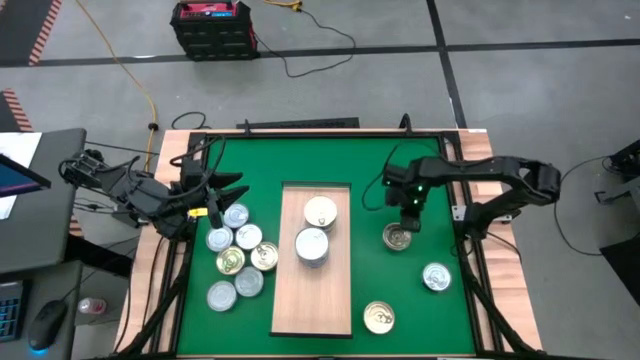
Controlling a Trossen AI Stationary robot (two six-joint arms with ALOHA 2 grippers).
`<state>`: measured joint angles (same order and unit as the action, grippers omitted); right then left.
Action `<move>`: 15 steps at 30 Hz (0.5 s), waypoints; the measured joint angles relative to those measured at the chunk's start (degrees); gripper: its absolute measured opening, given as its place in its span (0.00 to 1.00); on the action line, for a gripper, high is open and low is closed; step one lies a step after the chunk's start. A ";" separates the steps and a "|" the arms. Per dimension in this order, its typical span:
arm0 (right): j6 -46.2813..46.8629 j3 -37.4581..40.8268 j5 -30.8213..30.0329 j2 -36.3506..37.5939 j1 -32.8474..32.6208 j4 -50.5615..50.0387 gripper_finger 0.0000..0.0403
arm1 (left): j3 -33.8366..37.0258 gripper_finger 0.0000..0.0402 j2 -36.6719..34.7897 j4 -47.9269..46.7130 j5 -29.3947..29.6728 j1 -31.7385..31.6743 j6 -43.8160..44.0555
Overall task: Stack canned seafood by type on shelf
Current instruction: Stack the blue pink tuna can on top of the other blue pink tuna cans on the shelf
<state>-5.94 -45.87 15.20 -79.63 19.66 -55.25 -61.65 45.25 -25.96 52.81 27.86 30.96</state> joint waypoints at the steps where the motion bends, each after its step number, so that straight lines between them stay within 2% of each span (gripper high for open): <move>1: 1.06 0.00 -0.02 0.30 -0.75 0.46 0.18 | 0.00 0.50 0.00 0.00 0.00 0.00 0.02; 5: 4.73 0.00 -0.61 1.28 -2.18 1.23 0.26 | 0.00 0.50 0.00 -0.02 0.00 0.00 -0.09; 12: 9.39 0.00 -0.82 2.59 -2.08 1.87 0.47 | 0.00 0.50 0.00 -0.09 0.00 0.00 -0.17; 15: 9.53 0.14 -0.87 2.55 -3.55 2.93 0.51 | 0.00 0.50 0.00 -0.09 0.00 0.00 -0.63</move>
<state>3.58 -45.73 14.33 -77.08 16.11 -52.31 -61.65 45.25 -26.04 52.82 27.86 30.33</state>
